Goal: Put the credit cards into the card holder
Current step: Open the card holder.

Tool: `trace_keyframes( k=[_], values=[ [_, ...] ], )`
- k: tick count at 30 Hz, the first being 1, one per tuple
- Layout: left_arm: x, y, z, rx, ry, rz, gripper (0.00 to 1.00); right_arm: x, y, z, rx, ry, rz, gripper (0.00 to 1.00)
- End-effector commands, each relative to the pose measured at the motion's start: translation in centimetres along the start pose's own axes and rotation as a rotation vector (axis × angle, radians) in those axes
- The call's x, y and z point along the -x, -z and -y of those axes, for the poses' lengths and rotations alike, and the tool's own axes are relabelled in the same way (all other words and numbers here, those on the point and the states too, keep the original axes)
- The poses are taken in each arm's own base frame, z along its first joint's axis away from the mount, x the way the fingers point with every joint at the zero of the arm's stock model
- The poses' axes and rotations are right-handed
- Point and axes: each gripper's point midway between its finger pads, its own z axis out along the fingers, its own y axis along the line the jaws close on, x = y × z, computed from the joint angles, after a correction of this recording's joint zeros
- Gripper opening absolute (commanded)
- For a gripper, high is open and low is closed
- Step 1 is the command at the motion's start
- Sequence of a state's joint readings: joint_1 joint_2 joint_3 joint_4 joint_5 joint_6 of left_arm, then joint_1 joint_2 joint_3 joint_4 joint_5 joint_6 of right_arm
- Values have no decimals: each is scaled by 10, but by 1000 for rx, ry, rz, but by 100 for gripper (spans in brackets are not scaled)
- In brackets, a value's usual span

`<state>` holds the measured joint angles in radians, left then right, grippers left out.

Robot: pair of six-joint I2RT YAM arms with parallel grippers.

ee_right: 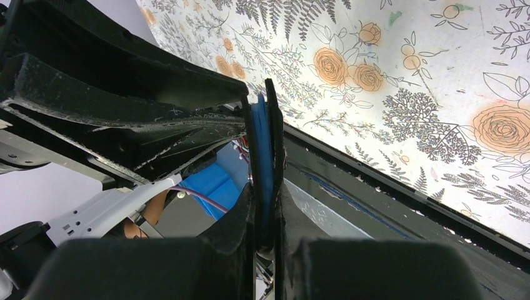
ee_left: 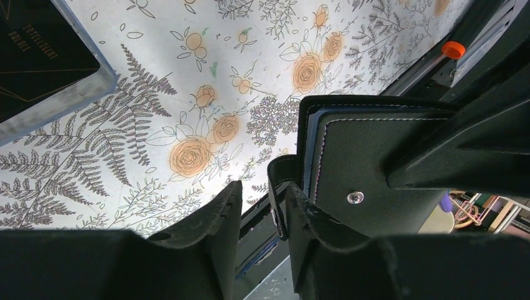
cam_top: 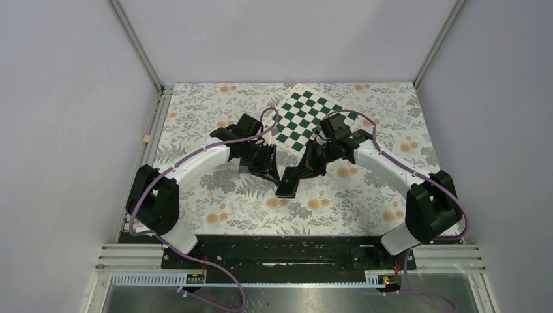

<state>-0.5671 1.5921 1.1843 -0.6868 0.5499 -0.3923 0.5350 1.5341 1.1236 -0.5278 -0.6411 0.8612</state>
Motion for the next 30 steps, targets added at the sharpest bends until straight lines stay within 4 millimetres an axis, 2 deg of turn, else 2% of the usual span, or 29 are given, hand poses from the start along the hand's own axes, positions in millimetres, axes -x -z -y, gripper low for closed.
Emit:
trace_keyframes(
  k=[1,8,10,12,15,17,18,23,25,26,30],
  values=[
    [7,9,13,-41,-45,34,31,-2,13,-22,62,41,20,0],
    [-1,9,9,-35,-40,27,24,0,12,-21,53,24,30,0],
    [0,9,9,-34,-41,31,16,1,12,-21,54,23,31,0],
    [1,10,9,-25,-39,34,0,2,12,-22,55,24,35,0],
    [5,16,7,10,-48,54,0,4,15,-25,59,36,48,2],
    [12,25,9,29,-79,79,0,5,19,-27,69,63,60,11],
    [16,31,11,45,-98,95,0,6,22,-29,74,81,71,19],
    [43,79,20,155,-255,232,0,14,46,-38,92,215,183,78],
    [56,107,34,173,-335,327,0,15,60,-46,103,299,243,93],
    [60,118,40,176,-371,361,0,16,66,-49,108,342,272,98],
    [69,156,64,164,-471,475,0,20,89,-63,123,457,363,99]
  ],
)
